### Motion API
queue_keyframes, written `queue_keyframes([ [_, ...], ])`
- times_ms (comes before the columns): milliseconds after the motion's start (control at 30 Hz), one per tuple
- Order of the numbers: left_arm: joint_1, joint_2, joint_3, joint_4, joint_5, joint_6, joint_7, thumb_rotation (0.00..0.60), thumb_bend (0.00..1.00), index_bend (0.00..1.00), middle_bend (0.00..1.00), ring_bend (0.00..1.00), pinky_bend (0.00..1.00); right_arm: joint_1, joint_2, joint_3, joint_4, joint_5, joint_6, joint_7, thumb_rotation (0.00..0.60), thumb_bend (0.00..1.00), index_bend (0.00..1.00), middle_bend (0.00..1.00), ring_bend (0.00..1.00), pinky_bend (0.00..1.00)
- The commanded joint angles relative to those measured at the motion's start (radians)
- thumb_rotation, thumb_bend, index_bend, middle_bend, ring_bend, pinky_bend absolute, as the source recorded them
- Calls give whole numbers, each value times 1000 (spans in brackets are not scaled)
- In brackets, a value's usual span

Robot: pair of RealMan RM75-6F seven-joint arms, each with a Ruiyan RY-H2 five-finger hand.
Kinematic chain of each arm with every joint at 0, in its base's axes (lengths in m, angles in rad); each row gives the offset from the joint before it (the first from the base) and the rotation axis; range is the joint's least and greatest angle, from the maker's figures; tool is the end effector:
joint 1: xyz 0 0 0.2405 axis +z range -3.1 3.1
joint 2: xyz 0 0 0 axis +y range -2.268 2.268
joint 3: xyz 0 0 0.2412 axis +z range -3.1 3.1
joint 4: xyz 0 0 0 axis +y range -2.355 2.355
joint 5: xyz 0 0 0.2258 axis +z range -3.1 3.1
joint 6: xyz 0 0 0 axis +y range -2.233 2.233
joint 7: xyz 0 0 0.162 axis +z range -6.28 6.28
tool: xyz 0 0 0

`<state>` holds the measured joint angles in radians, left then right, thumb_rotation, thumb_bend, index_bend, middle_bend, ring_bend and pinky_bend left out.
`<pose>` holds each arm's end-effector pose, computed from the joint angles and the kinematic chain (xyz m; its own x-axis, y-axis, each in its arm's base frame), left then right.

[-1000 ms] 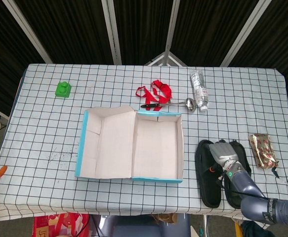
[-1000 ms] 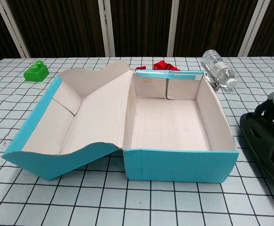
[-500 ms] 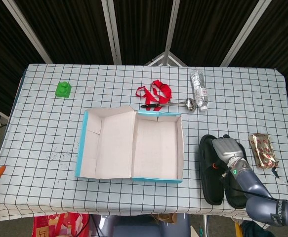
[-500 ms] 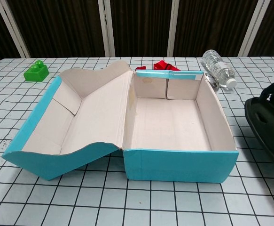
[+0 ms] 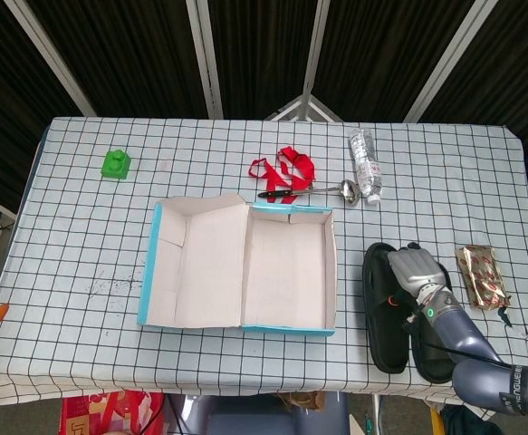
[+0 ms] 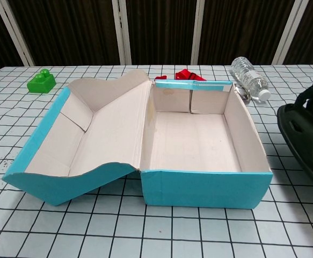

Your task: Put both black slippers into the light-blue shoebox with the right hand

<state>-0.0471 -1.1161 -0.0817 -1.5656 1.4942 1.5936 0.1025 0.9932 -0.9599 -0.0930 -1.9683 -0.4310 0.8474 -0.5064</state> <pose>-0.3115 0.1939 0.1654 0.5273 -0.1208 0.8411 0.8493 0.0470 -0.5257 -0.1912 -0.3263 0.0741 0.4894 -0.5752 0.6555 -0.8341 -0.0892 0.5444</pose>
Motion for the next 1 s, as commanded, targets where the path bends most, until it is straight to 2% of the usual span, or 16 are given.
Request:
queue_keyframes([
  [33,1,1,0,0,0,1,-2,600,272,46,0,0,15,5,35,22,-31,-9,11,13,600,526,460,424,215,104],
  [167,2,2,1,-1,2,2,-4,600,273,47,0,0,15,-10,82,74,-68,-58,39,70,600,526,464,427,215,104],
  [300,2,4,3,-2,4,2,-7,600,273,46,0,0,15,-73,95,148,-88,-192,132,178,600,526,473,429,218,104],
  [400,2,4,2,-2,6,3,-9,600,272,46,0,0,15,-142,58,201,-75,-346,241,282,600,533,495,447,239,104],
  [533,1,4,2,-1,6,2,-11,600,272,46,0,0,15,-214,-34,244,-14,-527,379,394,600,548,511,471,253,104],
  [600,1,2,1,1,7,2,-11,600,273,46,0,0,15,-232,-69,258,12,-569,413,426,600,548,510,472,253,103],
  [733,-2,-7,-3,8,12,9,-10,600,273,47,0,0,15,-243,-121,288,53,-603,443,442,600,555,511,472,253,103],
  [1000,-14,-34,-1,32,39,14,-5,600,272,47,0,0,15,-239,-221,340,80,-588,480,396,600,566,515,477,256,104],
])
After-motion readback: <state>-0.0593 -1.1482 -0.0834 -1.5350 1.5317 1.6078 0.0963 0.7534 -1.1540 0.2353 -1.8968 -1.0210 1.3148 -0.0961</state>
